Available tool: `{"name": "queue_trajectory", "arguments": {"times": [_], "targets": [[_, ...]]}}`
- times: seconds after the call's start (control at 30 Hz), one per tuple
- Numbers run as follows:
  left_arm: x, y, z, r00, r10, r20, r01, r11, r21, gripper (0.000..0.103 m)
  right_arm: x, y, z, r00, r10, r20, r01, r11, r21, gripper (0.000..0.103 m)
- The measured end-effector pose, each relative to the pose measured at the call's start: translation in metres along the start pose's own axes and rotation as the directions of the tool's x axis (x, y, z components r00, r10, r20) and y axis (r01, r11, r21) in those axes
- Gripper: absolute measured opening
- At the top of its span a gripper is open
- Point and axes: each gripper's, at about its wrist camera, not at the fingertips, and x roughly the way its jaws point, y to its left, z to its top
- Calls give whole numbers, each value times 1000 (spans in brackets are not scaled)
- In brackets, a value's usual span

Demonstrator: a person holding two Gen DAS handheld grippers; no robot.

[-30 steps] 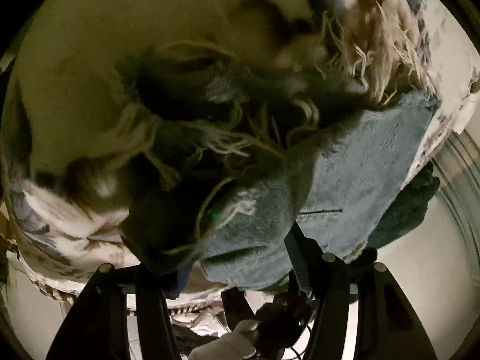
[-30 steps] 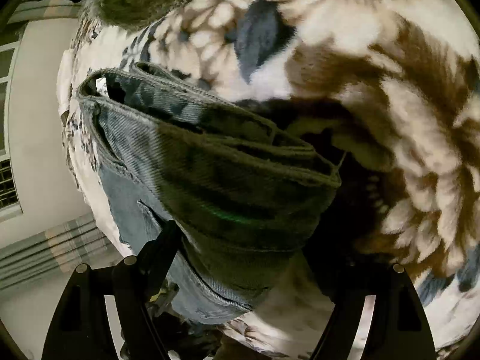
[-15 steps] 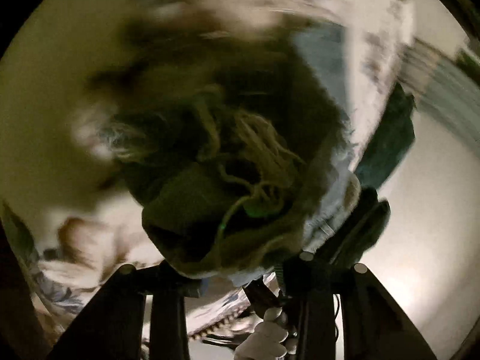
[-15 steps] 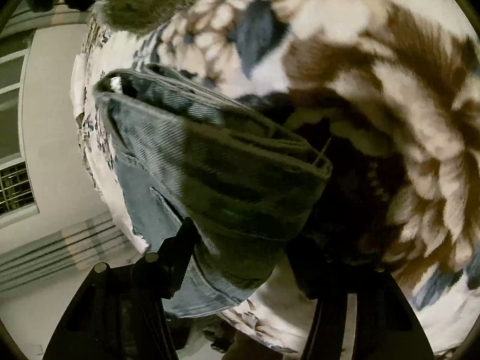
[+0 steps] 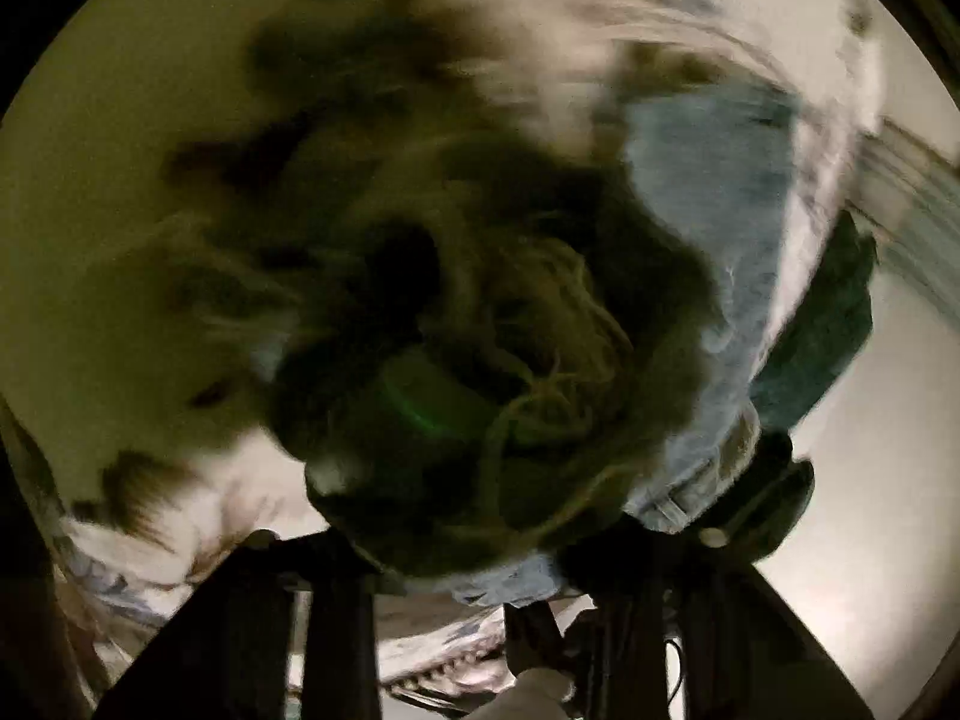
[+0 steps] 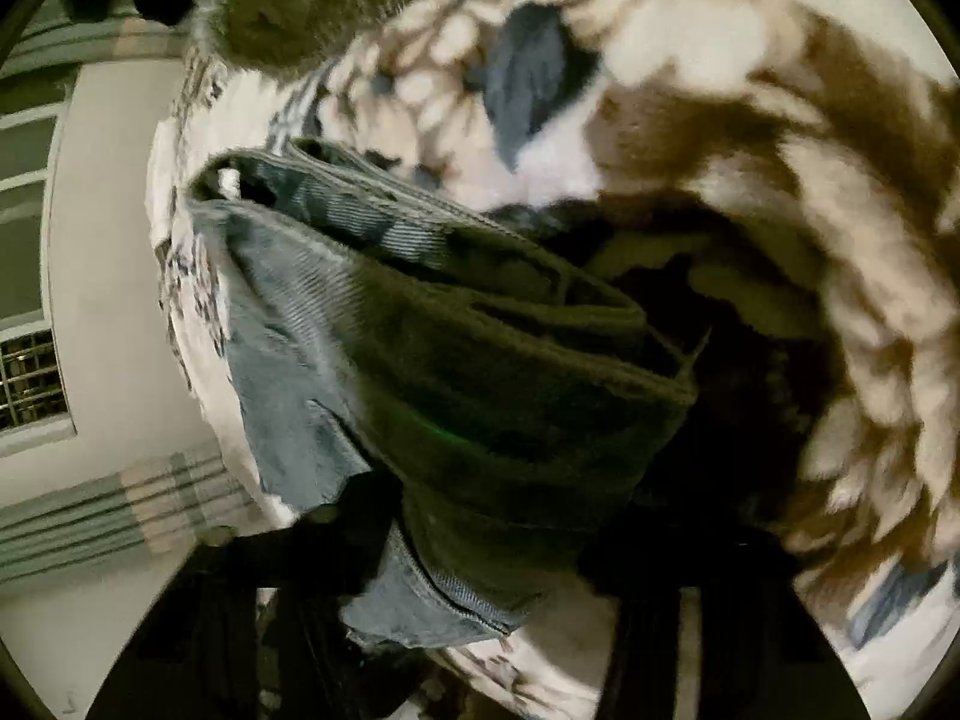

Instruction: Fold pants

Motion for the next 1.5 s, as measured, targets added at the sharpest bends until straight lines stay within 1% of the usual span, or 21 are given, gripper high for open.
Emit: {"name": "queue_trajectory", "arguments": {"times": [0.1, 0.17, 0.37, 0.47, 0.5, 0.57, 0.63, 0.7, 0.77, 0.87, 0.93, 1.03, 1.1, 1.2, 1.23, 1.27, 1.33, 1.37, 1.43, 1.47, 1.5], "targets": [[-10, -28, -5, 1000, -4, 20, 2, 996, 87, 20, -8, 9, -10, 999, 6, 41, -7, 1000, 28, 26], [-17, -45, -10, 1000, -17, 17, 14, 993, 121, 19, -15, 15, -17, 998, 12, 63, -15, 999, 47, 24], [-49, -89, -22, 1000, 10, 15, -13, 979, 203, 19, -41, 56, -38, 993, 26, 113, -31, 999, 40, 21], [-80, -101, -22, 1000, 18, 13, -21, 969, 245, 19, -58, 78, -43, 991, 48, 126, -53, 998, 37, 21], [-93, -102, -24, 1000, 22, 11, -24, 964, 266, 19, -66, 88, -45, 989, 55, 134, -60, 998, 35, 21], [-108, -130, -33, 1000, 24, 1, -23, 947, 322, 19, -83, 105, -47, 986, 73, 152, -79, 996, 33, 20], [-118, -145, -40, 1000, 28, -9, -23, 931, 365, 19, -107, 122, -50, 980, 92, 179, -99, 995, 28, 20], [-123, -178, -49, 999, 27, -29, -13, 914, 405, 19, -135, 135, -50, 972, 108, 208, -116, 993, 27, 20], [-123, -220, -62, 998, 7, -64, 22, 899, 437, 19, -166, 148, -48, 960, 132, 247, -142, 990, 23, 20], [-120, -277, -82, 994, -19, -110, 71, 868, 491, 19, -222, 178, -35, 931, 151, 332, -168, 986, 21, 20], [-113, -329, -103, 987, -46, -157, 125, 832, 540, 19, -260, 196, -20, 907, 168, 385, -187, 982, 14, 20], [-94, -401, -129, 972, -71, -225, 195, 780, 594, 19, -312, 221, 7, 854, 195, 482, -228, 974, 10, 20], [-76, -447, -146, 960, -76, -269, 236, 738, 632, 19, -349, 237, 34, 806, 205, 556, -250, 968, 5, 20], [-37, -503, -168, 937, -67, -343, 295, 679, 672, 19, -390, 247, 70, 749, 202, 631, -271, 962, 14, 20], [-17, -521, -176, 922, -59, -382, 325, 651, 686, 19, -399, 245, 85, 725, 198, 659, -280, 960, 20, 20], [1, -534, -179, 921, -41, -388, 327, 625, 709, 19, -404, 243, 93, 711, 190, 676, -279, 960, 24, 20], [38, -546, -181, 905, -13, -425, 347, 600, 721, 19, -408, 230, 116, 674, 172, 718, -286, 957, 39, 20], [61, -548, -180, 904, 17, -428, 338, 586, 737, 19, -406, 221, 124, 661, 157, 734, -290, 955, 57, 20], [105, -537, -169, 886, 71, -457, 335, 582, 741, 19, -395, 197, 138, 653, 143, 744, -316, 944, 96, 20], [132, -523, -159, 888, 124, -443, 300, 575, 761, 19, -382, 180, 142, 648, 127, 751, -327, 937, 124, 20], [151, -509, -152, 878, 159, -452, 287, 580, 763, 19, -363, 158, 147, 655, 107, 748, -336, 928, 162, 20]]}}
